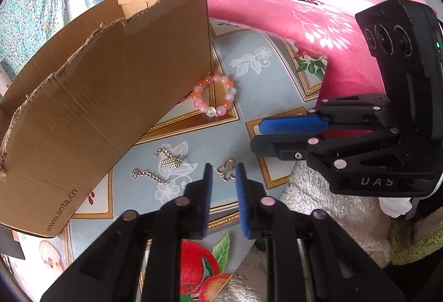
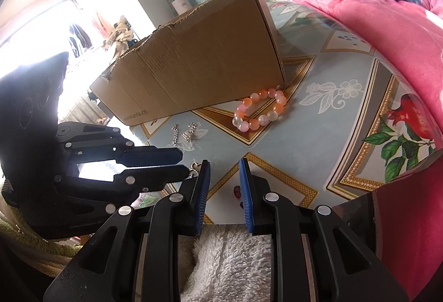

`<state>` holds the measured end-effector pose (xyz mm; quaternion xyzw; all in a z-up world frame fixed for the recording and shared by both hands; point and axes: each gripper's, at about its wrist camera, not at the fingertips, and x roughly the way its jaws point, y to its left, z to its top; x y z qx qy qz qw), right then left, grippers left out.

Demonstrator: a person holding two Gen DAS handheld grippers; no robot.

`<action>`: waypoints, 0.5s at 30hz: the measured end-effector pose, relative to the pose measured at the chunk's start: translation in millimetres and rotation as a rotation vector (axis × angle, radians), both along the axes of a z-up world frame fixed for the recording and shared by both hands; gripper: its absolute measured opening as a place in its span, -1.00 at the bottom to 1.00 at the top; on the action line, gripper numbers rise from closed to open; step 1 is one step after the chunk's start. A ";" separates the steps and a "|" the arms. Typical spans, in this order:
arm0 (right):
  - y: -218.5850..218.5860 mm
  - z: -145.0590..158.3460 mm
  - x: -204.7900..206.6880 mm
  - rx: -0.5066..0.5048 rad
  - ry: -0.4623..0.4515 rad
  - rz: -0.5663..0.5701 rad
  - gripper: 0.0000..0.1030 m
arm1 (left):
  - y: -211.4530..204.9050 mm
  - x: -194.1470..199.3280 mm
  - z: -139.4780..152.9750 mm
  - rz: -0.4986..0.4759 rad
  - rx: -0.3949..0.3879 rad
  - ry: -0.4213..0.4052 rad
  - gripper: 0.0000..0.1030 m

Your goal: Organize jewelry

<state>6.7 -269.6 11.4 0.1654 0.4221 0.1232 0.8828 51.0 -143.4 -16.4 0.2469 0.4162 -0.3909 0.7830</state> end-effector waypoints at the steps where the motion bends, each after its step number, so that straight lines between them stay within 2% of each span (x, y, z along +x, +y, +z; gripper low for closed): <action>1: -1.7 0.1 -0.3 0.005 -0.001 -0.006 -0.57 | -1.3 -1.5 -0.5 -0.010 0.008 -0.007 -0.48; 5: -10.5 1.0 -1.8 0.033 -0.008 -0.030 -0.56 | -7.7 -1.8 -6.8 -0.027 0.038 -0.015 -0.43; 10: -11.6 0.6 -2.5 0.031 -0.005 -0.035 -0.56 | -7.7 4.4 -7.7 -0.013 0.017 0.009 -0.43; 15: -9.4 0.2 -2.7 0.032 -0.007 -0.029 -0.56 | -10.8 5.3 -9.0 -0.021 0.009 0.025 -0.62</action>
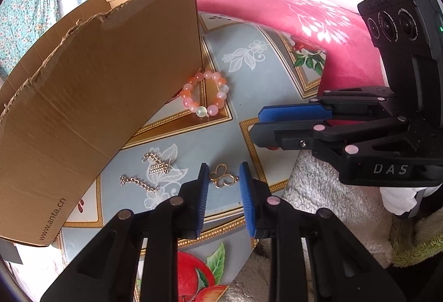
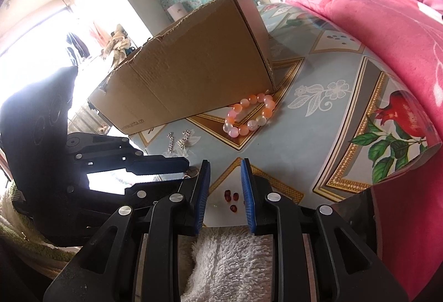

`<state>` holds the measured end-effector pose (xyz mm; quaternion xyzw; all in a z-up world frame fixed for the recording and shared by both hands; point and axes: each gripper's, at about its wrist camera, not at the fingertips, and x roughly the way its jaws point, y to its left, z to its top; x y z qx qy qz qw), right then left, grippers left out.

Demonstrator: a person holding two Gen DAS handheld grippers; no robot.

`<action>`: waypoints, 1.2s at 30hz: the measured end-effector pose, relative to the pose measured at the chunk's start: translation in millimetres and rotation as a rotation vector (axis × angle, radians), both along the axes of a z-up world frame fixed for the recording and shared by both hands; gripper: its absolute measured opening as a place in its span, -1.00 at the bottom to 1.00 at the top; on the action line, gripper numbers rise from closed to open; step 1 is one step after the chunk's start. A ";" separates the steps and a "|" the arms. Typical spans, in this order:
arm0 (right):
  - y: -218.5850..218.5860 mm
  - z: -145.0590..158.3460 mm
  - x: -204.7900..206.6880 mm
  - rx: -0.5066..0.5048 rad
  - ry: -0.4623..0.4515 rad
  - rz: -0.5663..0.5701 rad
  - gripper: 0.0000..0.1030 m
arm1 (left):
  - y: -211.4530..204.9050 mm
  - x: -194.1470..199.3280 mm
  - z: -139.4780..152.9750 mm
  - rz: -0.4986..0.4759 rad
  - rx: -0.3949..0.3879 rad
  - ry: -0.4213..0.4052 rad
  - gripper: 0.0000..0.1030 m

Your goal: Organize jewelry

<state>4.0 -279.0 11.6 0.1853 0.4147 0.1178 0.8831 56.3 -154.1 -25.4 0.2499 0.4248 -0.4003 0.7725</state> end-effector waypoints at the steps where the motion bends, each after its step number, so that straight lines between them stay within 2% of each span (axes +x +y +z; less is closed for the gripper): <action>1: -0.1 0.1 0.1 0.001 -0.001 0.000 -0.56 | -0.8 -0.2 0.0 -0.001 0.003 -0.004 -0.62; 20: -1.8 0.7 0.1 -0.001 -0.008 -0.007 -0.56 | 1.0 -2.0 5.0 -0.001 -0.006 -0.021 -0.63; 28: 7.7 7.4 5.0 -0.016 -0.032 0.024 -0.56 | 29.7 7.0 19.2 0.105 -0.046 -0.036 -0.63; 36: 46.0 4.6 30.9 -0.060 -0.037 0.107 -0.56 | 72.5 21.4 26.8 0.238 -0.087 -0.048 -0.62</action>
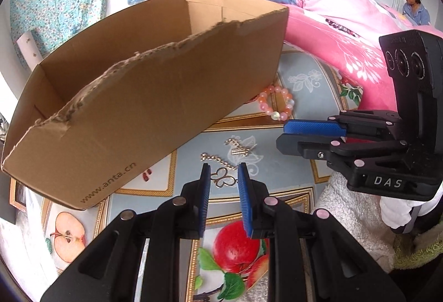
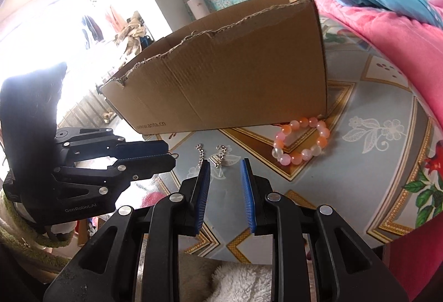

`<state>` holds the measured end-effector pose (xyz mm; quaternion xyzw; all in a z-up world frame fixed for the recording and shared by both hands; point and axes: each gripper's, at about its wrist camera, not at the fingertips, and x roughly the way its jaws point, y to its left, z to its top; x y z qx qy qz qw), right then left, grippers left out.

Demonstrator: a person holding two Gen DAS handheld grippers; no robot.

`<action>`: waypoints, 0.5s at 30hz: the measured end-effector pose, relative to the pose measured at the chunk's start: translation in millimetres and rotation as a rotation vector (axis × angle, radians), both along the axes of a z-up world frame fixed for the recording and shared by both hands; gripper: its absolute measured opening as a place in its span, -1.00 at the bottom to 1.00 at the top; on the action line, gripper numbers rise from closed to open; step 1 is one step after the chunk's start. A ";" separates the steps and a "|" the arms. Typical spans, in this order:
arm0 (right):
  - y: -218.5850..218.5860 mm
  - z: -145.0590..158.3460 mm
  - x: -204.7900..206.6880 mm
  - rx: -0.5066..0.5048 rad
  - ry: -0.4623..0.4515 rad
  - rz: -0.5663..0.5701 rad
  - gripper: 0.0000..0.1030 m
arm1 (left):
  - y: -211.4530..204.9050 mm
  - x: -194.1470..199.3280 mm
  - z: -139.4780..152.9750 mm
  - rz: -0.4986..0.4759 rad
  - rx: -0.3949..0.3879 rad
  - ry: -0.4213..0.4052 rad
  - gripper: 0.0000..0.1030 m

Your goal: Organize jewelry

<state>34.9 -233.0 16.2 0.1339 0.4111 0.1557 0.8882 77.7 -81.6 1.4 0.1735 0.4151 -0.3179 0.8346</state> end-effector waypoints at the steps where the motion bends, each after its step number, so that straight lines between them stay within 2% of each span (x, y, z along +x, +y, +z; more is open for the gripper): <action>1: 4.3 -1.3 3.9 -0.010 0.003 0.010 -0.56 | 4.3 2.0 0.2 0.012 -0.005 -0.001 -0.63; 7: 21.8 -1.4 21.6 -0.090 0.005 0.045 -0.56 | 24.4 8.6 0.3 0.059 -0.043 -0.010 -0.62; 12: 45.5 -0.2 25.6 -0.148 -0.008 0.134 -0.58 | 37.8 13.3 -2.5 0.095 -0.072 -0.010 -0.62; 15: 57.7 -5.5 28.7 -0.200 0.005 0.161 -0.69 | 45.1 15.1 -4.5 0.113 -0.089 -0.006 -0.62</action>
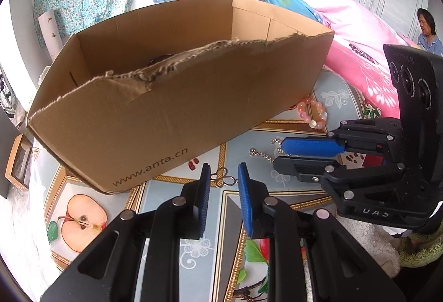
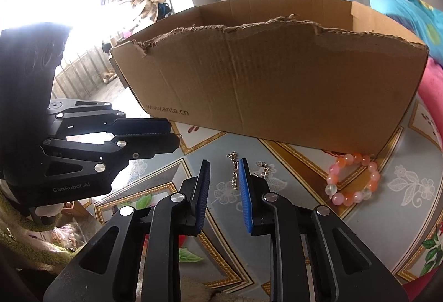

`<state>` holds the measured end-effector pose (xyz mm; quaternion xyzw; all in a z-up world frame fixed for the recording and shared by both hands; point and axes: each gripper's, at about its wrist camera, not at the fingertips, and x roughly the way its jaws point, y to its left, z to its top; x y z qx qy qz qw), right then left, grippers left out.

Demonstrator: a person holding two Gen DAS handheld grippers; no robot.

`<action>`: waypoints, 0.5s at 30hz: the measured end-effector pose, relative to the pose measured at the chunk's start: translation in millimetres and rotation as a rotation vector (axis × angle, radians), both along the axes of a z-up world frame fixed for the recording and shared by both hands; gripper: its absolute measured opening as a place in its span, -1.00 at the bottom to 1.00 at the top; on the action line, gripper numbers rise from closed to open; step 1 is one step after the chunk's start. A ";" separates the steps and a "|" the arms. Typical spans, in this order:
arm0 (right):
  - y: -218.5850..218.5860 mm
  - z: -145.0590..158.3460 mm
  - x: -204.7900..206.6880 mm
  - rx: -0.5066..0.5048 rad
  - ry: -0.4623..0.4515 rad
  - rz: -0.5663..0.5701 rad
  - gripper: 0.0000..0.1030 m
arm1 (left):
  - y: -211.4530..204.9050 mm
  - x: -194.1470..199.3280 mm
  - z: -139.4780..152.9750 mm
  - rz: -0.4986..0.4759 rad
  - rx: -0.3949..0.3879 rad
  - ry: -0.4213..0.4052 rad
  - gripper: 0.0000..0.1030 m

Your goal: Organize jewelry

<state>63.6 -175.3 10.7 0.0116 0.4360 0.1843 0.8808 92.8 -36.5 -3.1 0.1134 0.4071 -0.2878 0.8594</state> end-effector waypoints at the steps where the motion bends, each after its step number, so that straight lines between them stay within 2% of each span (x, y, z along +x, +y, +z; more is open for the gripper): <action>1: 1.9 -1.7 2.5 -0.010 0.006 -0.001 -0.74 | 2.2 0.2 -0.4 0.003 -0.004 0.001 -0.62; 6: 4.0 -5.1 15.6 -0.049 0.019 -0.016 -0.83 | 14.1 0.2 -1.1 0.018 -0.019 -0.003 -0.62; 11: 9.8 -11.8 26.6 -0.105 0.036 0.019 -0.89 | 23.6 1.7 -1.6 0.037 -0.035 -0.008 -0.62; 12: 10.1 -11.8 27.6 -0.114 0.040 0.024 -0.95 | 25.0 1.5 -1.0 0.039 -0.039 -0.009 -0.62; 15: 6.9 -13.1 29.1 -0.109 0.057 0.022 -1.00 | 28.6 -0.3 1.9 0.041 -0.051 -0.019 -0.62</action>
